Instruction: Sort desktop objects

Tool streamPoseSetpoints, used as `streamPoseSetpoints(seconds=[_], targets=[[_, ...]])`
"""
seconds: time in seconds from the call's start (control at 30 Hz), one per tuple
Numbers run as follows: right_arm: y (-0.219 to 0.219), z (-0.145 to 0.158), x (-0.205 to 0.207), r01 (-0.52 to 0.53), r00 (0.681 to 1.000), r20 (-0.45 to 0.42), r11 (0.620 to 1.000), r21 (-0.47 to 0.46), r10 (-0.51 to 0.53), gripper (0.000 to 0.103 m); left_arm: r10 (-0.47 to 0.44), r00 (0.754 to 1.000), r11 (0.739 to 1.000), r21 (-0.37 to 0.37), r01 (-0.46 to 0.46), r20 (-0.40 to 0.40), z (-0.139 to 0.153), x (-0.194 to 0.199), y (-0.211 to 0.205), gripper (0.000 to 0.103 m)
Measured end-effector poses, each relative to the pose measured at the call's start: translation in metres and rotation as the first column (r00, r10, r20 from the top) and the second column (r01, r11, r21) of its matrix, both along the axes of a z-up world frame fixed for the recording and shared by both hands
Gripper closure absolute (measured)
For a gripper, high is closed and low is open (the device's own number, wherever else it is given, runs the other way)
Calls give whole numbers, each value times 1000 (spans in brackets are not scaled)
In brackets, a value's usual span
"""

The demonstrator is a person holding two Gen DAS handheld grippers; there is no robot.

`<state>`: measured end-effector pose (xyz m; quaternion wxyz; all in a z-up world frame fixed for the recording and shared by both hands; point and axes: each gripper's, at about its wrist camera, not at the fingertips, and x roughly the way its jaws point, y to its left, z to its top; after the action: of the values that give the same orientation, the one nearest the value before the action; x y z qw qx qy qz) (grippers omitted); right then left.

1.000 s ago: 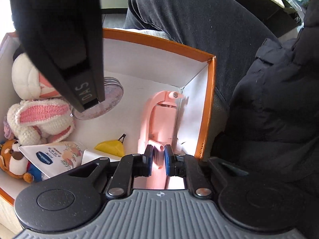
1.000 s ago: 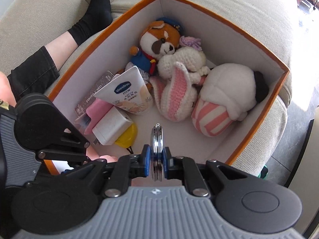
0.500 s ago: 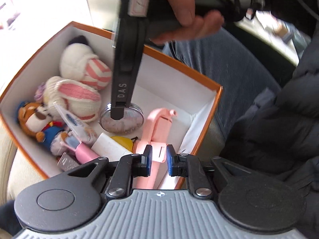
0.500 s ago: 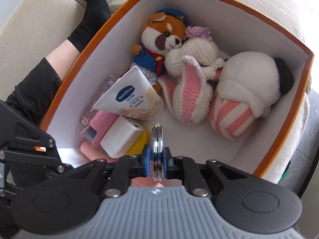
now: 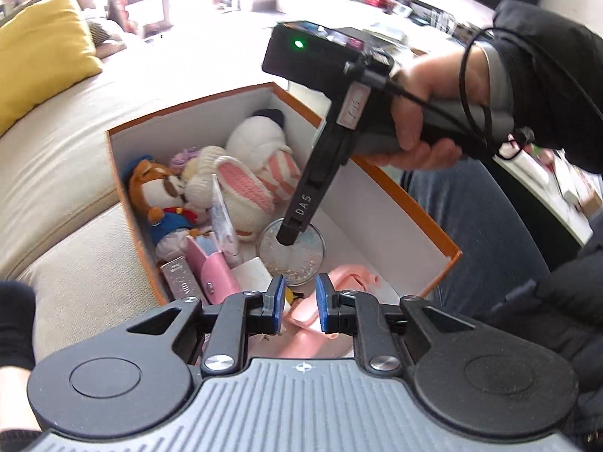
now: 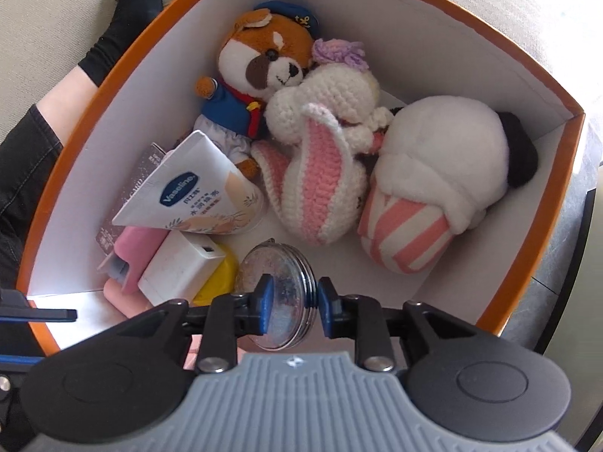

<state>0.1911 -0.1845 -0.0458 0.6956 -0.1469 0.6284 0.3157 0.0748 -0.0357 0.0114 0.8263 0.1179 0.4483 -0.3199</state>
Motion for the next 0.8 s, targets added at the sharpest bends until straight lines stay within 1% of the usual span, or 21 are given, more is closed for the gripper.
streamPoseSetpoints(seconds=[0.1,0.13,0.17,0.23,0.33,0.4,0.53,0.57,0.6,0.67,0.73,0.77,0.8], targets=[[2,-1,2,9,1000,12,1000,3,-9,71,57,998,998,-39,-57,11,3,-4,6,84],[3,-2,1,5,1000,18,1000,-7,-5,70,72,997,996,-49,-71,12,4,-5,8,84],[5,-4,0,-2,1000,30,1000,-25,3,70,96,995,994,-59,-94,18,7,-7,9,81],[9,-6,-5,-23,998,57,998,-57,26,70,139,990,988,-67,-137,30,9,-10,11,79],[11,-7,-9,-21,996,87,996,-85,28,71,209,977,975,-84,-204,52,11,-15,13,79],[10,-1,-12,-6,994,109,996,-91,16,71,253,965,964,-107,-244,75,15,-21,17,78],[2,34,-31,11,986,169,999,-50,-2,70,325,934,943,-119,-310,148,29,-33,21,72],[1,44,-38,10,982,189,999,-38,-3,69,348,921,936,-117,-332,173,34,-36,22,71],[-2,56,-47,10,976,218,1000,-23,-4,65,367,910,930,-117,-350,192,39,-39,23,70],[-7,79,-67,5,961,278,1000,9,-8,64,399,889,917,-124,-380,225,47,-44,24,68],[-10,100,-87,8,941,336,999,45,-22,64,430,862,903,-139,-408,267,57,-51,26,59],[-14,110,-100,6,928,372,998,64,-30,64,443,850,896,-152,-417,285,61,-54,27,49],[-20,119,-110,6,913,407,997,82,-39,63,462,833,887,-172,-429,304,67,-59,28,45]])
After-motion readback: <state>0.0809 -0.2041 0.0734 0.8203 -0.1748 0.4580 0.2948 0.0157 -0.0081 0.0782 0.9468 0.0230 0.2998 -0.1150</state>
